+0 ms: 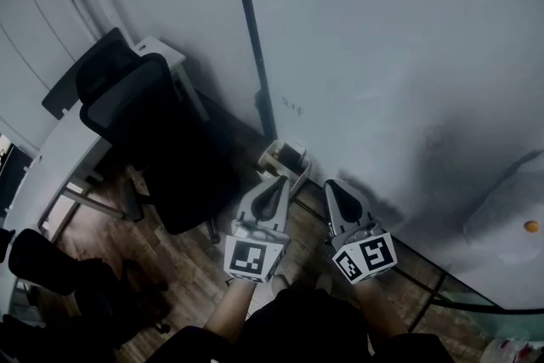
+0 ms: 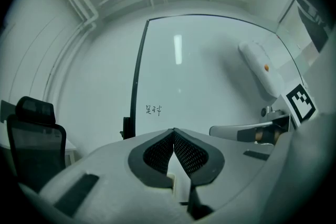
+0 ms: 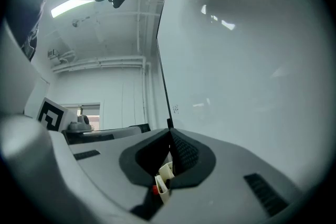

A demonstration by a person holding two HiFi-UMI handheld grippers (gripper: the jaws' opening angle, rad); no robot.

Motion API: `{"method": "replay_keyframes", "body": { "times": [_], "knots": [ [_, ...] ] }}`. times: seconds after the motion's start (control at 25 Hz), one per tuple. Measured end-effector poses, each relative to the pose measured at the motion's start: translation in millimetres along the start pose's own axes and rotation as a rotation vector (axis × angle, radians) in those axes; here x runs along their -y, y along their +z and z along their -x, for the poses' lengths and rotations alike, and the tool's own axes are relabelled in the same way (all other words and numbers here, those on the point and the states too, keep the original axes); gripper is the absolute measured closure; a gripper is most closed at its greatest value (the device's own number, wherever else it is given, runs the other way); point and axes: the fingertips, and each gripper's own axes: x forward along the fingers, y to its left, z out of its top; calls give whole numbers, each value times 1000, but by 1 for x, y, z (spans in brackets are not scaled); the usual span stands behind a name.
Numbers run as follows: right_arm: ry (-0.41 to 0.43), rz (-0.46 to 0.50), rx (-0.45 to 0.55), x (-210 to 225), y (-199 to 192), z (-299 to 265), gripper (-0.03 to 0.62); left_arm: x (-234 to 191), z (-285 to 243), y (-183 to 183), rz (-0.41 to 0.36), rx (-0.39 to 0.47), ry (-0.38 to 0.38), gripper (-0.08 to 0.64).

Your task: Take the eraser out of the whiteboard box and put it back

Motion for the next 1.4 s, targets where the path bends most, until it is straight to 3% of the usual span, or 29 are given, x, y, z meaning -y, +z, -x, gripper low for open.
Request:
{"method": "replay_keyframes", "body": {
  "times": [0.64, 1.4],
  "knots": [
    [59, 24, 7, -17, 8, 17, 591, 21, 20, 7, 22, -1, 52, 555],
    [120, -8, 18, 8, 18, 55, 591, 69, 8, 8, 29, -15, 116, 555]
  ]
}}
